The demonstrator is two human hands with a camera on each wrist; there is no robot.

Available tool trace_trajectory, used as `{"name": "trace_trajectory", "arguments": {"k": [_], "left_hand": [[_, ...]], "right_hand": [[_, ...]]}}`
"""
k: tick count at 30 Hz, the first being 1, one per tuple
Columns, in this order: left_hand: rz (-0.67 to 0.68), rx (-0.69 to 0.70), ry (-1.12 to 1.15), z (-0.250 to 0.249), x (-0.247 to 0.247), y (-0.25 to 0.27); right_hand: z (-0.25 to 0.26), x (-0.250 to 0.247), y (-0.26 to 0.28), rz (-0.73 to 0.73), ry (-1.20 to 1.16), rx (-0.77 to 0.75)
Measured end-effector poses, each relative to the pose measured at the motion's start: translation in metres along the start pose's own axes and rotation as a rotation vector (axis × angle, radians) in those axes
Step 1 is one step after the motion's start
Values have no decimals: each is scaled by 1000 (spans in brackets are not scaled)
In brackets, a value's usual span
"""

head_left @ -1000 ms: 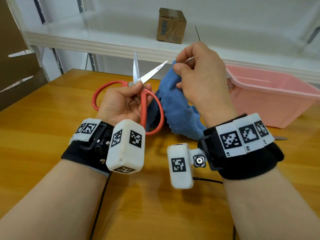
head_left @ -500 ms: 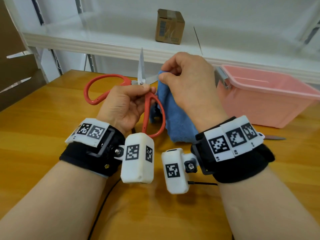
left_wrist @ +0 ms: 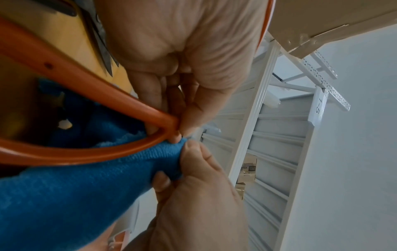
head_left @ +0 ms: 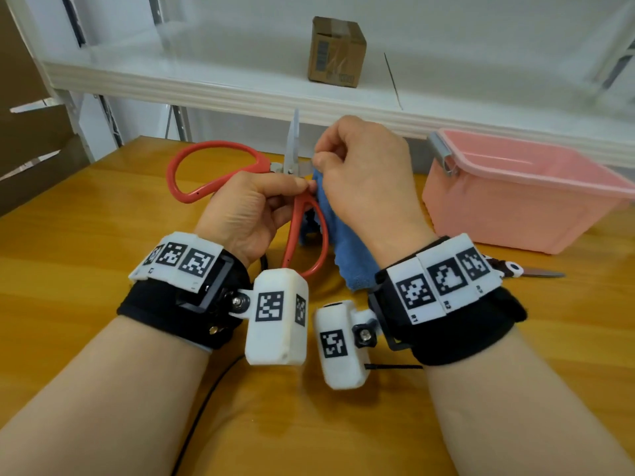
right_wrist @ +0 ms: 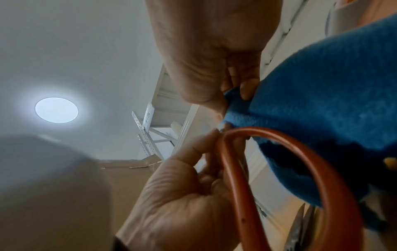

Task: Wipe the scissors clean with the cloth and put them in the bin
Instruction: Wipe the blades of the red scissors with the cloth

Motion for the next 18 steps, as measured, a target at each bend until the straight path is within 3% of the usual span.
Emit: {"name": "trace_trajectory", "arguments": {"k": [6,10,15,18], "left_hand": [[-39,3,-14,-2,-2,1],[-20,0,-4,-2,-2,3],[-53,-4,8,-2,-3,1],[-28,-8,1,-2,-2,2]], "right_hand": [[-10,-4,0,-35,-10,79],[6,3,1,7,-15,-3],[-8,-5,1,-31,15,85],[-1,-2,1,-4,22,30]]}}
Point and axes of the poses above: each hand's wrist, its own y-axis away from the middle knuckle, its own x-axis out of the palm, z = x × y, the point moved 1 cm from there along -y, towards the middle knuckle, and after that the axes turned 15 degrees about -x, right-handed, at the moved point
